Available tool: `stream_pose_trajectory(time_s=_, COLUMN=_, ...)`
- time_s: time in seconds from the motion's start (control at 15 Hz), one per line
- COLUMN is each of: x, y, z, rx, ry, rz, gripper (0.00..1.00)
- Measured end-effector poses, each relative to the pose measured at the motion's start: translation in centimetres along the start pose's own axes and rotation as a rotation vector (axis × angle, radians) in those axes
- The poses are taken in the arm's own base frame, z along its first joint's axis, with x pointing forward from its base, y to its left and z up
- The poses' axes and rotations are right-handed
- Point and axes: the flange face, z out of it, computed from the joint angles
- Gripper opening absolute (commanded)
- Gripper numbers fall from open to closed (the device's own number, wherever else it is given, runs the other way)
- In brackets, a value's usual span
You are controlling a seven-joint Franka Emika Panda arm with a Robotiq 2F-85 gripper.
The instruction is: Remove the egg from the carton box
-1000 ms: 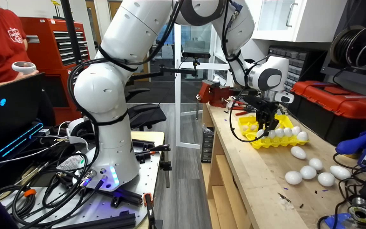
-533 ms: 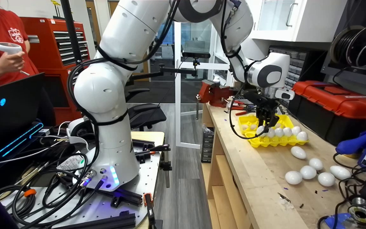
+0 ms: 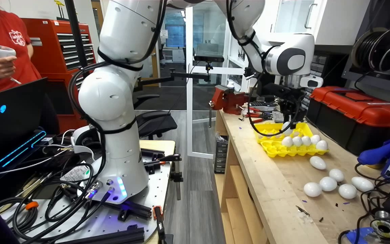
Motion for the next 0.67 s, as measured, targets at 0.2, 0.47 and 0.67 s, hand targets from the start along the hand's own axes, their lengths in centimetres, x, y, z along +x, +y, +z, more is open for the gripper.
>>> stream_pose_trajectory(time_s=0.2, x=0.3, y=2.8, z=-0.1, rx=-0.031, ry=0.001, rz=0.030, gripper=0.20)
stream_pose_trajectory(time_s=0.47, x=0.1, y=6.1, z=1.1, rx=-0.076, ry=-0.026, rz=0.067, gripper=0.20)
stream_pose_trajectory(time_s=0.67, x=-0.1, y=7.9, z=2.6, rx=-0.109, ry=-0.047, rz=0.086, gripper=0.20)
